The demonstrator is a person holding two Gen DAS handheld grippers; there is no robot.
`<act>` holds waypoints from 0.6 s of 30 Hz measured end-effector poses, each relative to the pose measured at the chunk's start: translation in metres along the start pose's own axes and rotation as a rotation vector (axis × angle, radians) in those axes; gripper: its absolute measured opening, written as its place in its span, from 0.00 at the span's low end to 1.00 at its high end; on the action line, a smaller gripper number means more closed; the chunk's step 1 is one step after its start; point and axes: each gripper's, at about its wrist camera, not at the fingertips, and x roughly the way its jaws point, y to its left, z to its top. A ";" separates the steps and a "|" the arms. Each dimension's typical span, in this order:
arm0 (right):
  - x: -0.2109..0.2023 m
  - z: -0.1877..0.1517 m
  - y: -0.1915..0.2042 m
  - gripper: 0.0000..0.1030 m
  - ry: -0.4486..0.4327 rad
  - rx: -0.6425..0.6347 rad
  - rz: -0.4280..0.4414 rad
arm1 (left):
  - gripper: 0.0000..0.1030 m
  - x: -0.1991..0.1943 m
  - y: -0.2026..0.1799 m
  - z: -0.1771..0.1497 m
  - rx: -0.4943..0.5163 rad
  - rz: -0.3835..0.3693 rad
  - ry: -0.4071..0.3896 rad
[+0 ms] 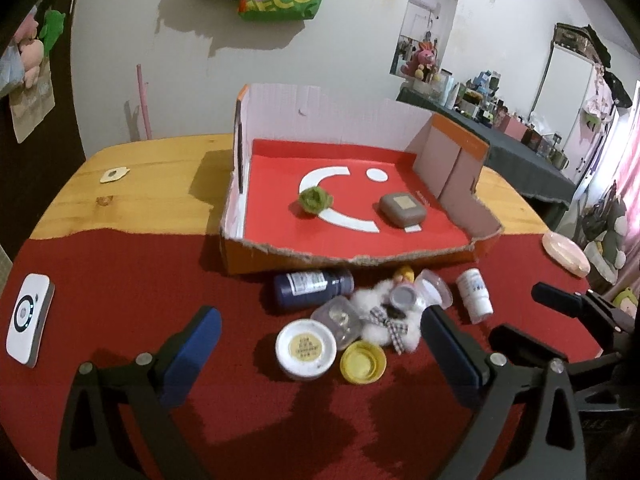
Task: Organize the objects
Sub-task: 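Withdraw both grippers from the box back toward the remaining items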
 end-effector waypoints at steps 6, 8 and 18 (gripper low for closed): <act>0.002 -0.009 0.000 0.93 0.019 0.002 0.002 | 0.99 0.001 0.003 -0.011 -0.005 0.002 0.017; 0.003 -0.011 0.000 0.93 0.026 0.002 0.002 | 0.99 0.002 0.003 -0.013 -0.006 0.003 0.024; 0.012 -0.020 -0.003 0.93 0.059 0.019 0.001 | 0.99 0.008 0.007 -0.025 -0.013 0.008 0.053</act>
